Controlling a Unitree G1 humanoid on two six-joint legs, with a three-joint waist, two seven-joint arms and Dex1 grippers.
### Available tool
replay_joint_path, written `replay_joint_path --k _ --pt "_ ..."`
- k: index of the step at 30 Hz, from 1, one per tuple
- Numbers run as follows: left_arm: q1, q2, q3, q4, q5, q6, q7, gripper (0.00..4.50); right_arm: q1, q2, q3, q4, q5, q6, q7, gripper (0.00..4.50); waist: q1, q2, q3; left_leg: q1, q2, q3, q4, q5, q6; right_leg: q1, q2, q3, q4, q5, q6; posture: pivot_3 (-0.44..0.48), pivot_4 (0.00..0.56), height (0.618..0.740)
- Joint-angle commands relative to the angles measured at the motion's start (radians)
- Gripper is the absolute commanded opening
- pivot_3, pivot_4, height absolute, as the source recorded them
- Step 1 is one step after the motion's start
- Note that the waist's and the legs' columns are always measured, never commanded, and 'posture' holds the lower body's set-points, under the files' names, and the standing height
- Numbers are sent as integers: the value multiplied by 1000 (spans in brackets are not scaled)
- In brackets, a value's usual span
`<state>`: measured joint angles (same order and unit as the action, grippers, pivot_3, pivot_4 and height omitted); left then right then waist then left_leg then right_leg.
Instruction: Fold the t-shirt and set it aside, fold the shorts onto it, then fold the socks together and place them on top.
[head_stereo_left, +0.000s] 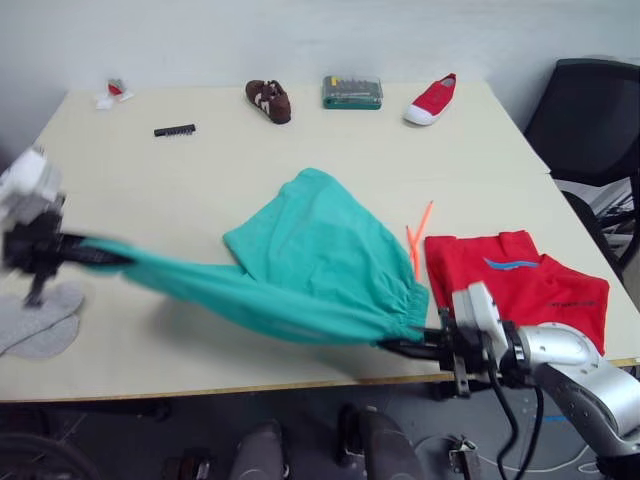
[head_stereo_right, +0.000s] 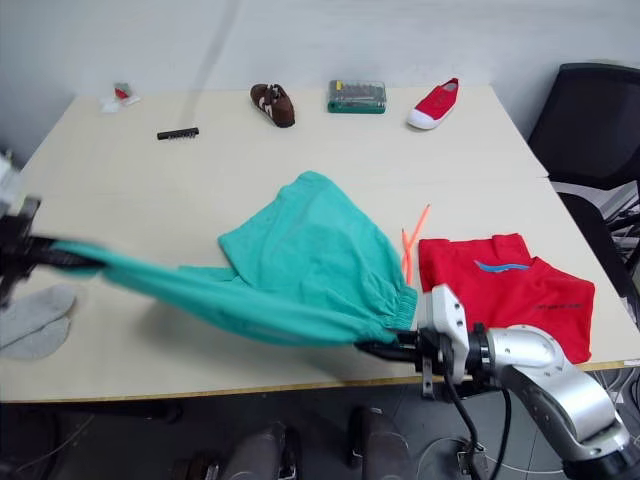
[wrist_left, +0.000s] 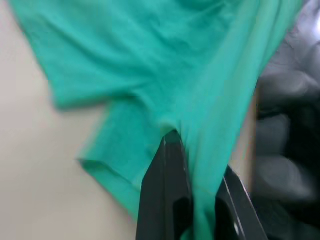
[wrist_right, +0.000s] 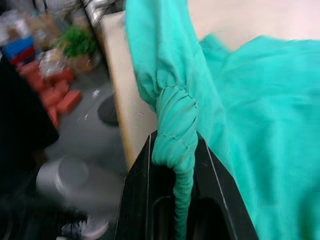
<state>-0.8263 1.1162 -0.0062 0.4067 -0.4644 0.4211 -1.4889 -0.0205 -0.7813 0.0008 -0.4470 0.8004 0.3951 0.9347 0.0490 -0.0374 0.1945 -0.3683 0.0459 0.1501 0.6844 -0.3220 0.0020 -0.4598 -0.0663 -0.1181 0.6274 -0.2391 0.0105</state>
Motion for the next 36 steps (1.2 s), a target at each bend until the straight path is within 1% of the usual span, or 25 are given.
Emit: replay_joint_path --k 1,2,3,5,7,9,11,15,18,19,20,21,23,26,30,31,33,34,35,36 --pt "-298 -194 -109 327 207 -219 84 48 -8 50 -92 18 94 95 -120 0 8 -5 -3 -1 -2 0 0 1 0 0 1 0 -1 4 -1 0 150 740" --pt "-392 -276 -116 438 245 -297 145 48 -9 67 -117 32 113 127 -167 0 9 -6 -4 -2 -2 0 1 1 0 0 2 0 0 5 0 0 150 740" --pt "-452 -328 -117 520 272 -354 182 48 -11 79 -133 39 124 151 -199 0 7 -6 -3 -3 -1 1 3 1 1 0 2 0 0 5 0 0 150 740" --pt "-564 -448 -125 679 338 -482 296 48 -3 109 -182 49 151 192 -273 0 2 -6 -3 -6 1 0 7 -1 4 -1 2 1 -1 6 1 0 150 740" --pt "-619 -513 -122 775 381 -553 362 48 -2 131 -211 49 168 219 -320 0 -15 -6 -3 -6 1 -2 6 -4 7 -2 -2 3 -3 7 3 0 150 740" --pt "-648 -597 -136 845 442 -620 499 48 2 156 -240 47 176 247 -389 0 -34 -5 -3 -6 2 0 5 -6 9 -2 -6 3 -5 7 5 0 150 740" --pt "-652 -676 -159 893 512 -659 640 48 3 178 -257 46 162 265 -457 0 -37 -5 -3 -5 2 1 5 -6 10 -2 -7 4 -6 7 6 0 150 740" --pt "-637 -739 -181 941 609 -634 810 48 -17 188 -246 43 103 282 -521 0 -50 -5 -3 -5 2 0 5 -6 10 -3 -7 6 -8 7 7 0 150 740" --pt "-615 -766 -188 956 660 -611 871 619 -43 199 -243 38 92 310 -566 0 -54 -5 -3 -3 2 0 2 -6 9 -3 -7 6 -7 7 7 0 150 740" --pt "-610 -771 -191 957 677 -613 893 893 -51 200 -245 35 89 317 -573 577 -54 -5 -3 -2 2 1 1 -5 9 -3 -7 7 -7 7 7 0 150 740" --pt "-609 -774 -182 958 682 -608 922 1227 -57 199 -250 29 88 324 -582 817 -53 -5 -3 -2 2 1 1 -5 8 -3 -7 7 -7 7 6 0 150 740" --pt "-611 -774 -170 958 684 -606 948 1543 -62 198 -258 23 89 329 -589 1151 -52 -5 -3 -2 2 0 0 -4 8 -3 -6 7 -7 7 6 0 150 740" --pt "-619 -767 -140 958 677 -599 990 2255 -67 187 -281 7 89 336 -601 1936 -50 -5 -3 -2 2 0 0 -4 8 -3 -7 6 -7 7 6 0 150 740" --pt "-629 -732 -89 954 654 -585 989 3208 -70 137 -328 -30 77 346 -604 2982 -50 -5 -3 -3 2 0 0 -4 8 -3 -7 6 -6 7 6 0 150 740" --pt "-632 -684 -41 946 642 -587 964 4474 -57 51 -360 -85 14 318 -566 3021 -51 -5 -2 -2 2 1 0 -4 8 -4 -7 6 -7 7 6 0 150 740" --pt "-632 -675 -26 943 633 -591 947 4474 -51 31 -358 -101 -14 299 -549 3021 -50 -5 -2 -2 2 1 0 -4 8 -4 -7 6 -7 7 6 0 150 740" --pt "-624 -641 24 927 578 -611 783 4474 -20 -40 -324 -167 -122 216 -475 3021 -50 -5 -2 -2 2 1 -1 -4 8 -4 -7 6 -7 6 7 0 150 740" --pt "-619 -629 38 920 562 -620 716 4474 -10 -58 -312 -189 -154 188 -450 3021 -50 -5 -2 -3 2 1 -1 -4 8 -4 -6 6 -7 6 7 0 150 740" --pt "-600 -607 34 905 557 -657 612 4474 -4 -76 -293 -218 -172 177 -430 3021 -50 -5 -2 -3 1 1 -1 -4 8 -4 -3 5 -7 6 7 0 150 740" --pt "-563 -576 23 880 550 -692 473 4500 -8 -91 -249 -252 -190 177 -414 3303 -51 -5 -2 -2 1 1 -1 -4 8 -4 0 5 -7 6 7 0 150 740"
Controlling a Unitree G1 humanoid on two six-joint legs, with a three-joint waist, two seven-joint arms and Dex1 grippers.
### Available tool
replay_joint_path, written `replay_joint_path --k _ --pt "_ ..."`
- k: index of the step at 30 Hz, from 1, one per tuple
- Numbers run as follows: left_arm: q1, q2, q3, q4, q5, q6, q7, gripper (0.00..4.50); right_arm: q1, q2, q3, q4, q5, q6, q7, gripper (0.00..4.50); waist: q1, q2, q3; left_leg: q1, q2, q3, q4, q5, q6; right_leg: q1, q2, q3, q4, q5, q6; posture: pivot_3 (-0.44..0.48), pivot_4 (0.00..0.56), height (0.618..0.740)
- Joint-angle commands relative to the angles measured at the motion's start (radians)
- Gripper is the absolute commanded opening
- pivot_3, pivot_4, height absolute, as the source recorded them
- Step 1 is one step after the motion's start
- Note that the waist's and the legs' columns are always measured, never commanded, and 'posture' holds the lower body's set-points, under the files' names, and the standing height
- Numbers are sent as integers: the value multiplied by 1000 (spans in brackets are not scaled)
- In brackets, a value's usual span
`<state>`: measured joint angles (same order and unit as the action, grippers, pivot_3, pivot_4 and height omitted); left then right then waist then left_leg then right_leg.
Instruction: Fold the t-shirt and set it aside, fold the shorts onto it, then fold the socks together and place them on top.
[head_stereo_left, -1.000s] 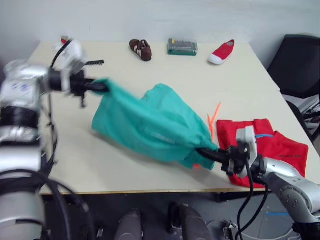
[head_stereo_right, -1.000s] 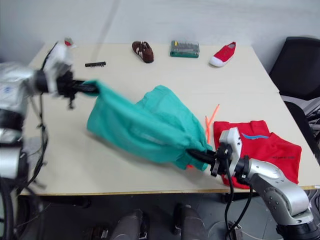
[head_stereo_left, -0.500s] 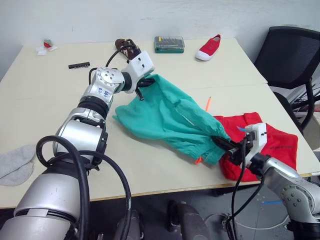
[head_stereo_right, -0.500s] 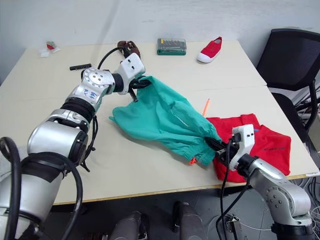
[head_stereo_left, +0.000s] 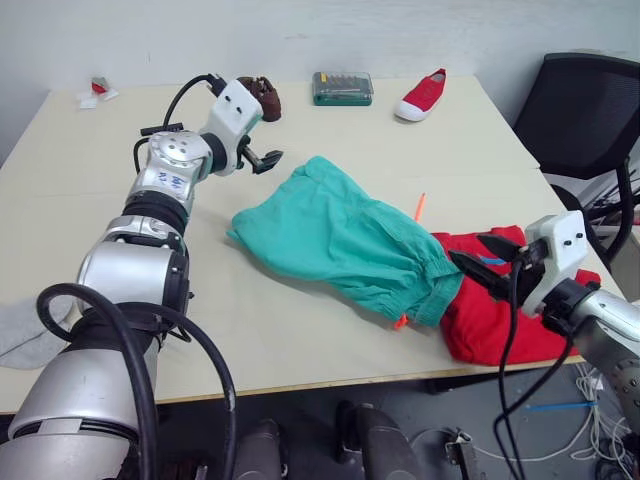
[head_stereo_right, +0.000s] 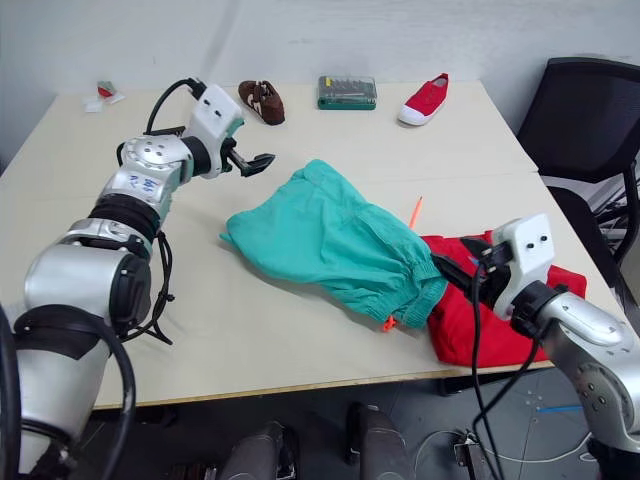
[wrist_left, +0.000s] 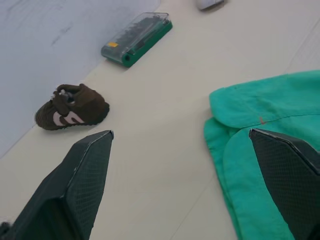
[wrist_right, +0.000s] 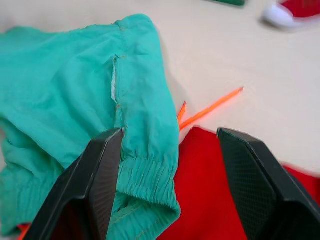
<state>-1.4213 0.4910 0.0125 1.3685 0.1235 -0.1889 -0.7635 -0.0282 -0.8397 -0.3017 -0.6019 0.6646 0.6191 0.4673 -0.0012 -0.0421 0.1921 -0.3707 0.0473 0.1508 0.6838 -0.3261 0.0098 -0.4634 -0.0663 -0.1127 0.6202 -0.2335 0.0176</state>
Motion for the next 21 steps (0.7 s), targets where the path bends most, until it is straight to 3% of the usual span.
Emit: replay_joint_path --k 1,4,6,9,12,21 --pt "58 71 -2 -99 -43 -105 -348 4500 -3 -42 85 -119 -70 -47 66 3405 -4 0 0 0 0 0 0 0 0 0 0 0 0 0 0 0 150 740" --pt "181 158 -47 -185 -32 -200 -569 4500 -49 -46 252 -178 -158 -34 70 4350 -10 1 0 3 1 3 0 -1 -2 0 3 3 1 -1 -2 0 150 740" --pt "265 209 -86 -239 -7 -284 -631 4500 -85 -29 363 -192 -226 -1 40 4465 -25 1 0 4 2 3 0 0 -3 0 3 5 3 -2 -3 0 150 740" --pt "329 238 -123 -275 23 -373 -616 4500 -117 -28 481 -176 -340 21 21 4465 -21 1 0 2 4 1 1 0 -4 -1 2 5 4 -3 -4 0 150 740" --pt "347 226 -147 -278 44 -423 -559 4500 -141 -31 564 -140 -441 36 16 4465 3 0 -1 0 2 -1 2 0 -3 -2 2 3 4 -2 -4 0 150 740" --pt "308 136 -250 -197 216 -520 -180 4500 -194 -8 701 12 -753 -67 -2 4465 22 0 -1 -1 -1 2 7 -3 5 0 -9 1 3 0 0 0 150 740"
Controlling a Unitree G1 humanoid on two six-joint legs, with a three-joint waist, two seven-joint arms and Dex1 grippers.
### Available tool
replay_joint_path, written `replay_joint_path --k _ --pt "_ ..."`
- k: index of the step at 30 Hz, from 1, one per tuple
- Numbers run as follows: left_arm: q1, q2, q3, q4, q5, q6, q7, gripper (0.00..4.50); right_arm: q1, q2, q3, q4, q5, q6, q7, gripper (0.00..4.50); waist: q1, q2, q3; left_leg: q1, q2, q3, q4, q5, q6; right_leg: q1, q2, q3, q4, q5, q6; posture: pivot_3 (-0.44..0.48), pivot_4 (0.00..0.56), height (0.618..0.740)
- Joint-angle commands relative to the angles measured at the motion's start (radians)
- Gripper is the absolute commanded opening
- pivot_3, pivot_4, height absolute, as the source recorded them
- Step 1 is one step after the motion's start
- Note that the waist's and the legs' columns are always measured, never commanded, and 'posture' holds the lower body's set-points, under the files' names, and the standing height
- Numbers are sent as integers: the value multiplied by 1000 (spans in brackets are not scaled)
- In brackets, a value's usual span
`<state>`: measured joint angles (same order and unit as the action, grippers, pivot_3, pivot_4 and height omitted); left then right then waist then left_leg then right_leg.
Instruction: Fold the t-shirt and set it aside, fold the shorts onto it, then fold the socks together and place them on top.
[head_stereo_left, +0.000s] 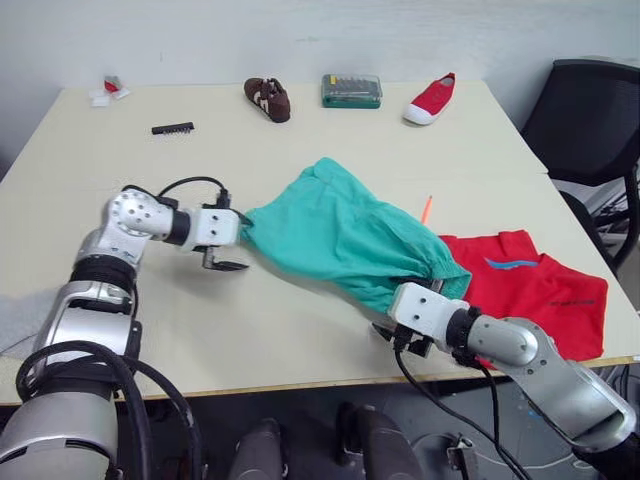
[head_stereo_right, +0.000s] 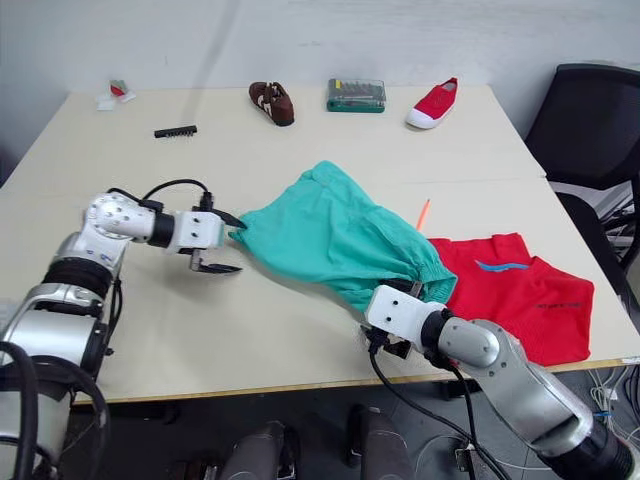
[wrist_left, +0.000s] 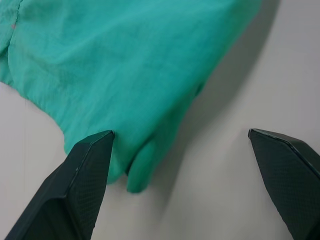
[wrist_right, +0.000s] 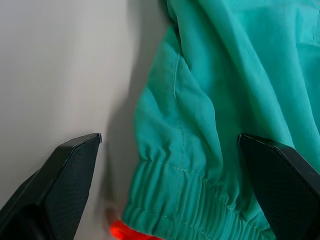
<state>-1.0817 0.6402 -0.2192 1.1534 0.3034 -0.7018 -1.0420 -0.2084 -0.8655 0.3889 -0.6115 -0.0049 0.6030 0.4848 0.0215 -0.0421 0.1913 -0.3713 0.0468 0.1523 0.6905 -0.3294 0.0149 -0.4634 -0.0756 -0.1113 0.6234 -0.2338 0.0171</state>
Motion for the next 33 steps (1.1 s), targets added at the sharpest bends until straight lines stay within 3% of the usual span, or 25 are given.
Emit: replay_joint_path --k 1,3,6,14,15,18,21,24,27,30,33 --pt "-36 -18 -30 31 52 -7 121 4500 -14 23 16 43 -113 -70 -21 4297 -1 0 0 0 0 0 0 0 0 0 0 0 0 0 0 0 150 740" --pt "-42 -25 -47 51 73 -15 154 4500 -13 30 22 77 -160 -106 -18 3816 -2 0 0 0 0 0 0 0 0 0 0 0 0 0 0 0 150 740" --pt "-53 -49 -56 78 82 -3 188 3907 -2 54 2 104 -186 -138 -17 2852 -1 0 0 1 0 0 1 0 0 1 0 0 1 0 0 0 150 740" --pt "-52 -60 -43 94 55 0 171 1509 -12 69 -31 149 -210 -275 39 193 -2 0 0 0 0 0 2 0 0 1 0 -1 2 0 0 0 150 740" --pt "-47 -54 -35 93 43 0 148 1158 -15 62 -33 158 -202 -327 60 0 -2 0 0 0 1 0 2 0 0 1 1 -1 1 0 0 0 150 740" --pt "-4 -8 4 73 -25 8 8 225 -32 35 -43 222 -189 -506 122 0 -15 0 0 0 1 0 2 0 0 1 5 -3 1 0 0 0 150 740" --pt "90 67 45 -8 -109 19 -145 33 -64 26 -55 323 -154 -684 185 0 -41 0 0 2 3 3 2 -1 -2 1 8 -3 1 0 0 0 150 740" --pt "287 182 94 -232 -234 105 -302 33 -114 38 -56 433 -118 -848 242 0 -56 0 0 3 5 4 1 0 -4 0 7 -1 3 -1 -1 0 150 740" --pt "591 331 175 -594 -366 275 -368 33 -169 62 -43 527 -93 -997 295 0 -78 1 0 5 10 7 0 -2 -8 0 10 5 4 -2 -2 0 150 740" --pt "960 450 334 -992 -488 497 -354 33 -212 89 -25 598 -56 -1132 352 0 -93 2 0 8 18 10 0 -5 -14 0 16 8 5 -4 -6 0 150 740" --pt "1335 451 581 -1315 -535 672 -316 33 -248 104 -4 670 -48 -1278 399 0 -78 3 1 15 17 10 -3 -7 -17 1 15 10 10 -15 -9 0 150 740"
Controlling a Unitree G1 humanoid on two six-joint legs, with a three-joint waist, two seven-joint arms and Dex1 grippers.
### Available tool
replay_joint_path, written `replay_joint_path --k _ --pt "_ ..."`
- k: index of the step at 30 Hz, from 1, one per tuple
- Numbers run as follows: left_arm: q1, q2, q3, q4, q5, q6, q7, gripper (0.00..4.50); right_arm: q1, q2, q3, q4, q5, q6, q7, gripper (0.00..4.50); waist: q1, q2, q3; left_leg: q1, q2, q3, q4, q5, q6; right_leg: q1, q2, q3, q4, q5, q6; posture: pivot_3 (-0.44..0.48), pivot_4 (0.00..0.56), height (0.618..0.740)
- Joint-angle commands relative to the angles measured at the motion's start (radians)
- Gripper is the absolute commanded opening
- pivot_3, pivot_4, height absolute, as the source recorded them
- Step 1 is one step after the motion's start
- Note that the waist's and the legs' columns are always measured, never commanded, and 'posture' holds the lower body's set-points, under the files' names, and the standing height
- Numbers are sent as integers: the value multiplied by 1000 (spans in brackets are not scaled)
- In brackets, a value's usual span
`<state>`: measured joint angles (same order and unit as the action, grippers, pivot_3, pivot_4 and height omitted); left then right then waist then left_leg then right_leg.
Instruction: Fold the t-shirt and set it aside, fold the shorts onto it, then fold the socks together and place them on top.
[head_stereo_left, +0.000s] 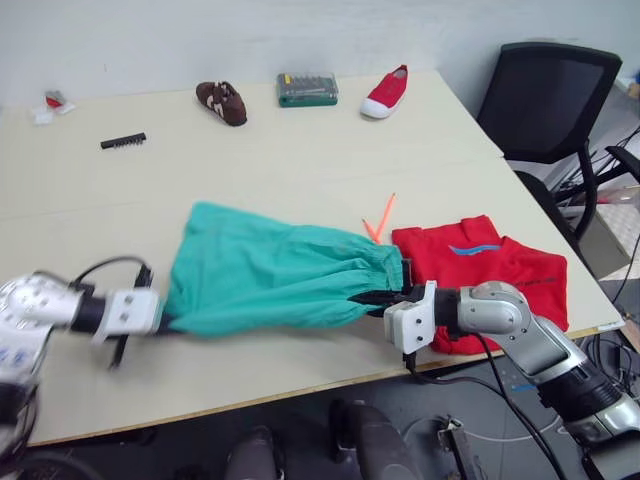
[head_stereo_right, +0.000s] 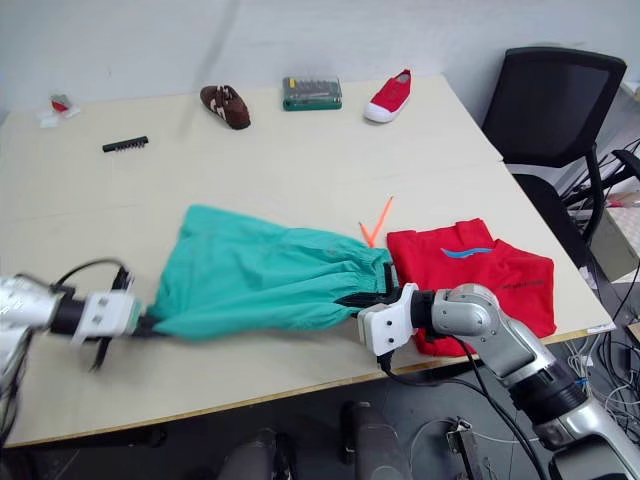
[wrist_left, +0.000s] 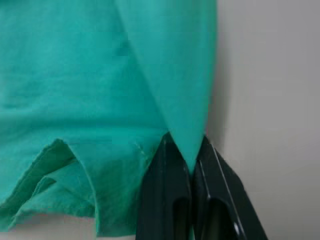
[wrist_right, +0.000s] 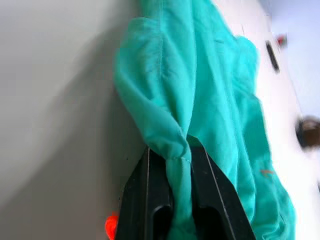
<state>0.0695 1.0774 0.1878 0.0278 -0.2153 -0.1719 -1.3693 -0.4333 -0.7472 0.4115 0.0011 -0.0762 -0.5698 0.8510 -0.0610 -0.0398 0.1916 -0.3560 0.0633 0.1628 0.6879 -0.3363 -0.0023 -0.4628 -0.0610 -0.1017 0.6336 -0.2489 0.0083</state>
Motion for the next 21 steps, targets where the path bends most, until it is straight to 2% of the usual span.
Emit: replay_joint_path --k 1,4,10,11,13,15,18,20,21 --pt "283 -16 239 -267 -6 175 34 33 -31 -14 -19 84 17 -148 44 0 8 0 1 2 0 0 0 0 0 0 0 0 2 -2 0 0 150 740" --pt "402 -71 311 -377 18 233 115 33 -41 -5 -11 138 8 -205 60 0 36 0 1 4 0 -1 0 -1 -3 1 0 0 4 -4 -3 0 150 740" --pt "383 -95 276 -362 49 271 224 33 -29 2 -21 143 34 -197 79 0 56 1 0 4 0 -3 -3 0 -1 2 1 0 4 -4 -7 0 150 740" --pt "369 -92 267 -343 55 268 236 6 -15 -7 -26 125 53 -178 88 290 56 1 0 5 0 -3 -4 0 -1 2 2 0 4 -4 -8 0 150 740" --pt "345 -85 264 -309 53 271 247 465 15 -29 -38 78 97 -129 107 862 56 2 0 5 1 -3 -6 1 -2 1 2 0 5 -5 -9 0 150 740" --pt "337 -76 281 -307 0 325 216 997 54 -56 -62 21 148 -73 122 1582 56 2 -1 5 1 -3 -6 1 -6 0 2 -1 8 -5 -9 0 150 740" --pt "394 -22 442 -380 -280 618 30 1930 191 -178 -187 -221 472 296 135 2603 56 2 -1 3 2 -3 -6 0 -9 -2 2 -3 8 -6 -10 0 150 740" --pt "383 22 513 -379 -398 756 -35 2610 230 -232 -250 -326 629 484 128 3308 56 2 0 4 2 -4 -5 -2 -9 -1 2 -3 9 -9 -10 0 150 740" --pt "357 47 535 -368 -455 821 -51 2858 233 -242 -286 -362 705 561 110 3320 55 2 -1 5 2 -4 -5 -2 -9 -1 2 -3 9 -9 -10 0 150 740"
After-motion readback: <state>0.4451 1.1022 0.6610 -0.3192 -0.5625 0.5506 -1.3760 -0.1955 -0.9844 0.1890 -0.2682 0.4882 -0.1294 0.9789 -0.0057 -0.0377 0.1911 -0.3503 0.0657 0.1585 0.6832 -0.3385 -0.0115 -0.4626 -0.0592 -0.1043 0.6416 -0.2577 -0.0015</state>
